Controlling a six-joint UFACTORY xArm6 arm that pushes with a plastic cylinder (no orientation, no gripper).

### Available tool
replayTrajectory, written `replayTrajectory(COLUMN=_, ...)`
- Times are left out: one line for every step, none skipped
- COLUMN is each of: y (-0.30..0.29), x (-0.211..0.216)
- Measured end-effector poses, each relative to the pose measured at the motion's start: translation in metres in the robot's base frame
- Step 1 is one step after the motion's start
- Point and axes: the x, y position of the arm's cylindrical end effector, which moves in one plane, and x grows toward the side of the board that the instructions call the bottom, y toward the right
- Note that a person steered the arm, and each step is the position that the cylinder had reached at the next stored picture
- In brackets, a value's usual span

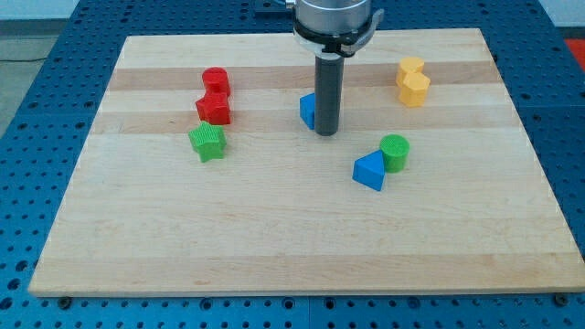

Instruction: Place the yellow hexagon on top of the blue cube

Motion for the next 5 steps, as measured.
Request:
replayTrajectory(y=0.0, x=-0.002)
replayTrajectory(y=0.005, x=0.004)
replayTrajectory(y=0.067, x=0.006)
replayTrajectory(y=0.136, x=-0.011)
replayTrajectory(y=0.159, x=-0.047)
